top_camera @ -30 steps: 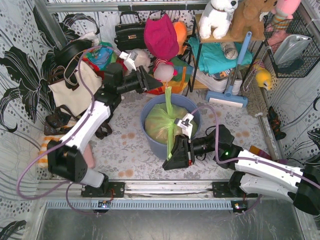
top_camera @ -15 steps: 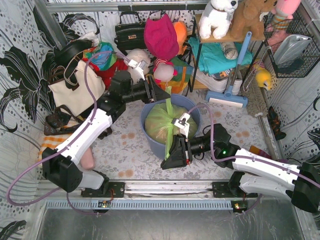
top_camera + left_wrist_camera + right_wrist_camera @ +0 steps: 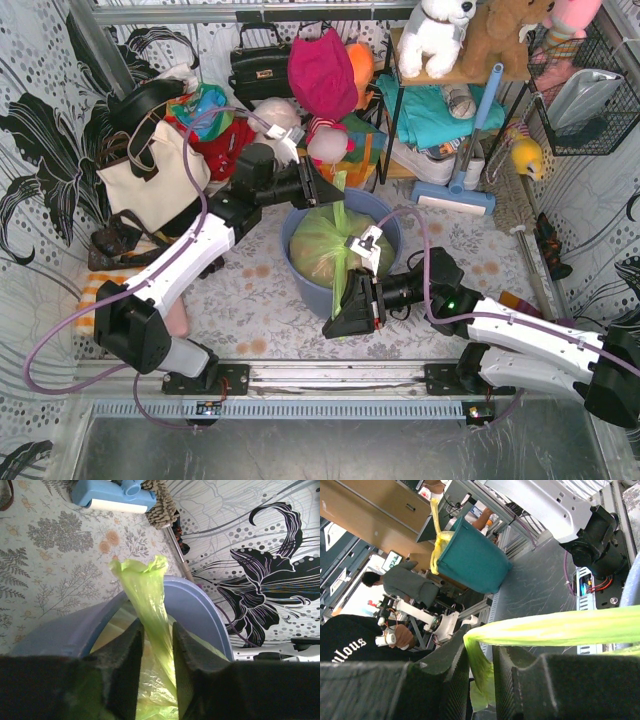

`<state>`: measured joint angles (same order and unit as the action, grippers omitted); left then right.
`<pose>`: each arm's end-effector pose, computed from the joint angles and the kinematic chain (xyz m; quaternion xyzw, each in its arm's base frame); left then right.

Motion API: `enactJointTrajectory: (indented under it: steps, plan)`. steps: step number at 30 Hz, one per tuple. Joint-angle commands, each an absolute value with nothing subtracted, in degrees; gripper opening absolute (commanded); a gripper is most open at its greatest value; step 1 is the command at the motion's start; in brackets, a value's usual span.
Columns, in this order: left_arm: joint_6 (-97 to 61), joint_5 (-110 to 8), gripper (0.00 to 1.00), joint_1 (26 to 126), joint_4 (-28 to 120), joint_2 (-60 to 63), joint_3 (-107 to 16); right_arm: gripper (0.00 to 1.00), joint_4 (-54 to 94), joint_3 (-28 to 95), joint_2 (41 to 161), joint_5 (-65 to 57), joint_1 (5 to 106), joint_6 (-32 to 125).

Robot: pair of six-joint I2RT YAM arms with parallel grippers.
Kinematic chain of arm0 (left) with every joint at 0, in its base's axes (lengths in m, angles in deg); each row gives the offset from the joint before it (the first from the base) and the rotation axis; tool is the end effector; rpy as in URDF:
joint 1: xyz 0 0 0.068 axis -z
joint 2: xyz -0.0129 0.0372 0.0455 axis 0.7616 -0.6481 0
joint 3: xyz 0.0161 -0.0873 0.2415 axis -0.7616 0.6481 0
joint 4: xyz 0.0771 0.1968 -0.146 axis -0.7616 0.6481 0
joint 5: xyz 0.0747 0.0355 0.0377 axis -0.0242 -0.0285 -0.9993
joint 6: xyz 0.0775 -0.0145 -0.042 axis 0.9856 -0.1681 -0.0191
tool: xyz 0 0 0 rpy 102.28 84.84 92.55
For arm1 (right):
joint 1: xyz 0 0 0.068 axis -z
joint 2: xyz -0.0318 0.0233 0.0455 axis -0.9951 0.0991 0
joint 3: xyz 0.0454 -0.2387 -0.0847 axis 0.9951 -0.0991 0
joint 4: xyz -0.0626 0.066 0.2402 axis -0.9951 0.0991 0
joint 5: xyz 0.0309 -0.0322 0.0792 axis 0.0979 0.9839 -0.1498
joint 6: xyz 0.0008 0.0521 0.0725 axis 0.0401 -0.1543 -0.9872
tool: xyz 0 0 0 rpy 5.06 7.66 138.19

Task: Tie the trash bag

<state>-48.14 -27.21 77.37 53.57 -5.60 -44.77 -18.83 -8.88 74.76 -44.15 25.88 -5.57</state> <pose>0.3082 -0.2100 0.3321 0.0735 0.7844 -0.5080 0.3482 0.0784 0.2394 0.3201 -0.3196 0.5487 0.7519 0.1771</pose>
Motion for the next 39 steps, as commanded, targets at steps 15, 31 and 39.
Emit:
enactJointTrajectory:
  steps: [15,31,39]
  plan:
    - [-49.57,-22.15,0.20,77.53,47.27,-3.03,-46.23,0.24,-18.13,-6.93,72.80,-42.90,25.68,-3.53]
    - [-46.60,-22.53,0.15,77.55,51.64,-1.13,-46.99,0.24,-17.33,-6.50,72.48,-42.67,25.69,-3.04]
    - [-54.59,-15.27,0.12,76.84,39.12,-1.46,-43.80,0.24,-17.89,-7.09,72.18,-42.28,25.66,-3.04]
